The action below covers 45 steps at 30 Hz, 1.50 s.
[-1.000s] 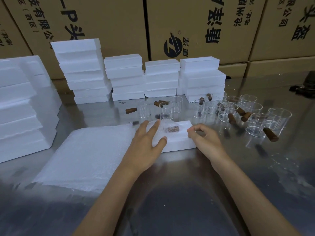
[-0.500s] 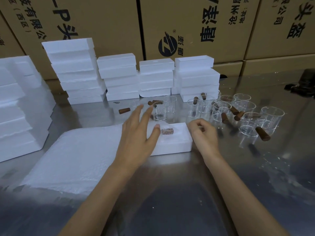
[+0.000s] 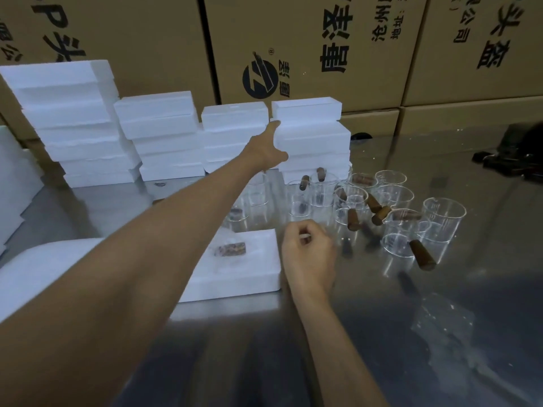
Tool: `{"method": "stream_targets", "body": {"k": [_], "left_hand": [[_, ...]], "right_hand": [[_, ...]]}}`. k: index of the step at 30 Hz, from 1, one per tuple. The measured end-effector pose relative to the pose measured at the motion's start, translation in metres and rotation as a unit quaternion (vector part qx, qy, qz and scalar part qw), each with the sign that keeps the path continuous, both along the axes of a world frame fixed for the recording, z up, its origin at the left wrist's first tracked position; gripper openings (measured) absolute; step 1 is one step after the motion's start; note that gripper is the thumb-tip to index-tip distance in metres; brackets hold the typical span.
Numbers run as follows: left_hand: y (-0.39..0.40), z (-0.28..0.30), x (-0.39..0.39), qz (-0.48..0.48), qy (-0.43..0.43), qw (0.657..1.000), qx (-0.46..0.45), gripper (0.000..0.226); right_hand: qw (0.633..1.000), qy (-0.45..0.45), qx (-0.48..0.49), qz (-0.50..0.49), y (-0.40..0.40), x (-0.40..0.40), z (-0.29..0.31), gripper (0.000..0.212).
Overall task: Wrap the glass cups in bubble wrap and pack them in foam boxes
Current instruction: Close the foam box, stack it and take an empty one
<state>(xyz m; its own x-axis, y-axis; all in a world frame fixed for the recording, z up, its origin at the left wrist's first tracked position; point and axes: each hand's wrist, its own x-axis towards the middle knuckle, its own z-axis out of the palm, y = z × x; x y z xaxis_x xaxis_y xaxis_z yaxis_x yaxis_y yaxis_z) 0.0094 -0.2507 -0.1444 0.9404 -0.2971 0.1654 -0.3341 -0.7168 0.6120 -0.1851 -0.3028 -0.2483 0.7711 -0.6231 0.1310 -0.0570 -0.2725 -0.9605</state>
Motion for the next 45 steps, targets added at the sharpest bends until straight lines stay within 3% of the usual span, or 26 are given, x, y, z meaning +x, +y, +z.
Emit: {"method": "stream_targets", "body": {"k": [3,8,12,18,25,30,35,40,45], "left_hand": [[-0.013,-0.01,0.025,-0.004,0.016,1.0,0.01,0.098],[-0.023,-0.028,0.042,0.046,-0.048,0.996,-0.051,0.076],[-0.017,-0.022,0.034,0.036,-0.088,0.994,-0.049,0.075],[0.021,0.003,-0.012,0.034,-0.131,0.99,-0.03,0.073],[0.121,0.008,-0.108,0.081,-0.162,0.983,-0.027,0.067],[0.176,-0.014,-0.18,0.141,-0.127,0.982,0.0,0.067],[0.179,-0.042,-0.217,0.154,-0.086,0.984,-0.023,0.068],[0.179,-0.043,-0.225,0.161,-0.103,0.981,-0.021,0.069],[0.182,-0.048,-0.232,0.143,-0.055,0.988,0.025,0.067]], "right_hand": [[1.0,0.002,0.011,-0.001,-0.003,0.002,0.001,0.017],[0.999,-0.017,0.045,0.004,-0.008,0.004,0.001,0.017],[0.999,-0.01,0.046,0.0,-0.01,0.004,0.002,0.017],[1.0,-0.011,0.024,0.008,-0.009,0.003,0.001,0.019],[1.0,-0.005,0.017,0.01,-0.005,0.001,-0.001,0.025],[0.999,0.005,0.034,0.01,-0.005,-0.001,0.002,0.025],[0.997,-0.032,0.069,0.034,-0.002,-0.014,0.01,0.017],[0.98,-0.119,0.117,0.106,0.005,-0.031,0.024,0.024],[0.962,-0.145,0.111,0.201,0.012,-0.031,0.036,0.022]]}}
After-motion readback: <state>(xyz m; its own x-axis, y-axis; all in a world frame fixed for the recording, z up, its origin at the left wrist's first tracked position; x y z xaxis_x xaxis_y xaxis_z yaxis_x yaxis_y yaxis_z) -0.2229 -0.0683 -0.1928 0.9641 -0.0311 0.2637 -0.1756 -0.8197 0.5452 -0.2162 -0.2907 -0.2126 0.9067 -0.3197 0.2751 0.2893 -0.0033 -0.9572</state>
